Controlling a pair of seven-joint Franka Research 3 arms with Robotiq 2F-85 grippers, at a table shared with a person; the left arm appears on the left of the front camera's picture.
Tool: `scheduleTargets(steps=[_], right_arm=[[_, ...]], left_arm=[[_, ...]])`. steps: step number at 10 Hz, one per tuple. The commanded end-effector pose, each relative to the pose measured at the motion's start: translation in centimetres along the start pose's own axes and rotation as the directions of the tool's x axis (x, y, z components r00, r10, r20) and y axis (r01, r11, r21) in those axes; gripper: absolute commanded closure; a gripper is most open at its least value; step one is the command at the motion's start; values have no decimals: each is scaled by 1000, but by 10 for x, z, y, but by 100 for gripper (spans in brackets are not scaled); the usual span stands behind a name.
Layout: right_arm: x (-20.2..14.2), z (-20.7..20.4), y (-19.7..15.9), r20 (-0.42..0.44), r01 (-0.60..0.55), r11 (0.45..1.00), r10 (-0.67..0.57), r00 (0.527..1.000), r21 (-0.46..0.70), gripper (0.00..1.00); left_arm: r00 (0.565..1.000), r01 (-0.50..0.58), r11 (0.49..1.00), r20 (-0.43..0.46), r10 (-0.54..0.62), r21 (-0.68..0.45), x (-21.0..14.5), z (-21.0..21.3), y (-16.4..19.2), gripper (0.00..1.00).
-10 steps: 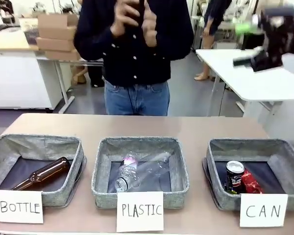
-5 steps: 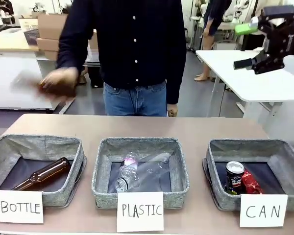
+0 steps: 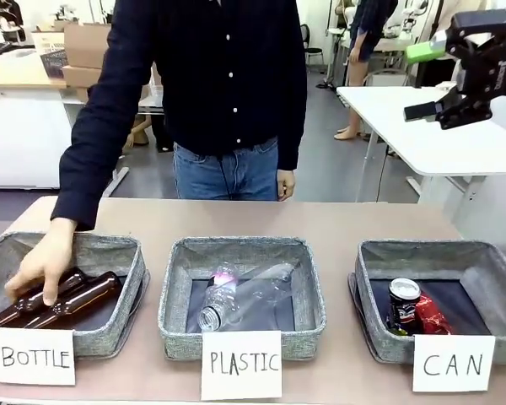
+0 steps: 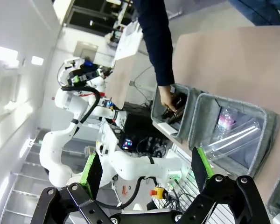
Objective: Sort the can waste into the basket.
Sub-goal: Pick up the can waste from the table and place it in the right Fabric basket.
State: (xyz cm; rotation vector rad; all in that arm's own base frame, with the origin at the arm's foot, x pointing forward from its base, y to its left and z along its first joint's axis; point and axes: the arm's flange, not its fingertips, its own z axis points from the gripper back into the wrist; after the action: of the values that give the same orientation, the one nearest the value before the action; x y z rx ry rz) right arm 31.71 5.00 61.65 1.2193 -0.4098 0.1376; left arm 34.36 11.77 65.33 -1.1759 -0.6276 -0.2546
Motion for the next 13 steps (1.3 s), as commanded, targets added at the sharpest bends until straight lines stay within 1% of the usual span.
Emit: scheduleTargets(steps=[1, 13], right_arm=[[-2, -2, -3, -3, -20, 1000, 20, 1000, -6, 0], [-2, -2, -3, -3, -20, 1000, 20, 1000, -6, 0]], left_arm=[[1000, 20, 1000, -15, -20, 5, 1, 2, -1, 0], [1000, 20, 1000, -15, -20, 5, 1, 2, -1, 0]])
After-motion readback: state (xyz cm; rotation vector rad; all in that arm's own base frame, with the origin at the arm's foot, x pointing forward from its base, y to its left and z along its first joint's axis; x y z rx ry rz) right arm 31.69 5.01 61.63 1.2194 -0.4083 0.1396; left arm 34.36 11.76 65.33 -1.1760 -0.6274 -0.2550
